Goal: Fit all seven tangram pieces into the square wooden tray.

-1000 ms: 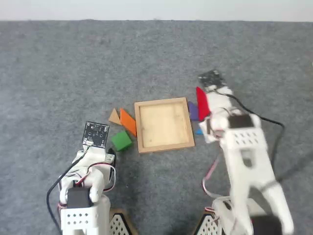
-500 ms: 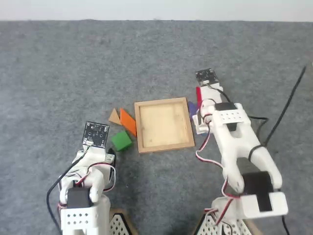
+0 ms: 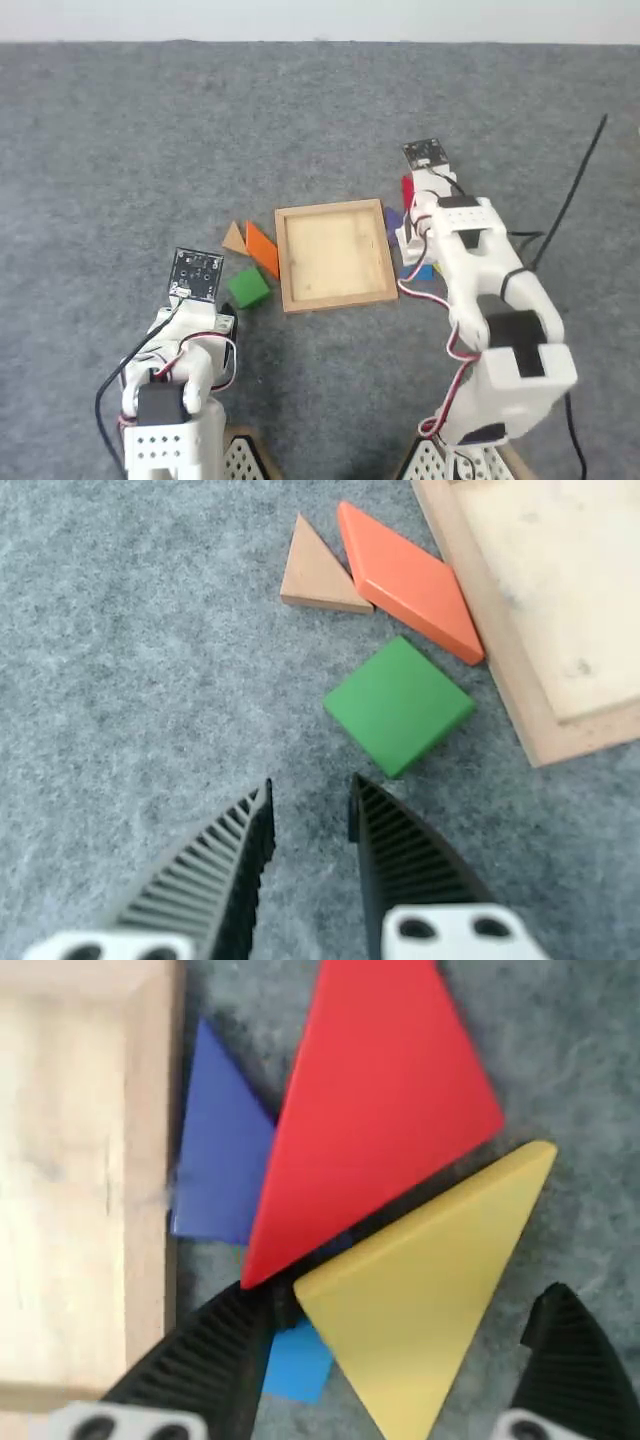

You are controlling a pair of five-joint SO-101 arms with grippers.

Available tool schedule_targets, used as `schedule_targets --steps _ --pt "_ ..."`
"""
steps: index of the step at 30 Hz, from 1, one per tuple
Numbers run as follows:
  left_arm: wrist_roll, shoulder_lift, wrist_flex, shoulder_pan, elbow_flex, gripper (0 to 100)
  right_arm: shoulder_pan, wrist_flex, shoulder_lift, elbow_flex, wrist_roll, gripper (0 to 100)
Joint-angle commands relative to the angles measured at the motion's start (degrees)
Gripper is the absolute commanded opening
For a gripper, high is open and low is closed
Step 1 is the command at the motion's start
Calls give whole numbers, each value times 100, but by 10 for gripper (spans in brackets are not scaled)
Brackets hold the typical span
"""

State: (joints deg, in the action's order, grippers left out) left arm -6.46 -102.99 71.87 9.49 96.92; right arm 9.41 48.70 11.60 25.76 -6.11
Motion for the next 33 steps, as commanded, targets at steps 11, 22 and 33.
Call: schedule_targets --steps 11,22,33 --pt "88 -105 35 44 -48 120 -84 673 655 -1301 457 263" --pt "88 -105 35 44 -48 120 -92 690 655 -1284 457 91" --pt "88 -105 35 44 -48 120 -532 1341 -321 -1310 457 20"
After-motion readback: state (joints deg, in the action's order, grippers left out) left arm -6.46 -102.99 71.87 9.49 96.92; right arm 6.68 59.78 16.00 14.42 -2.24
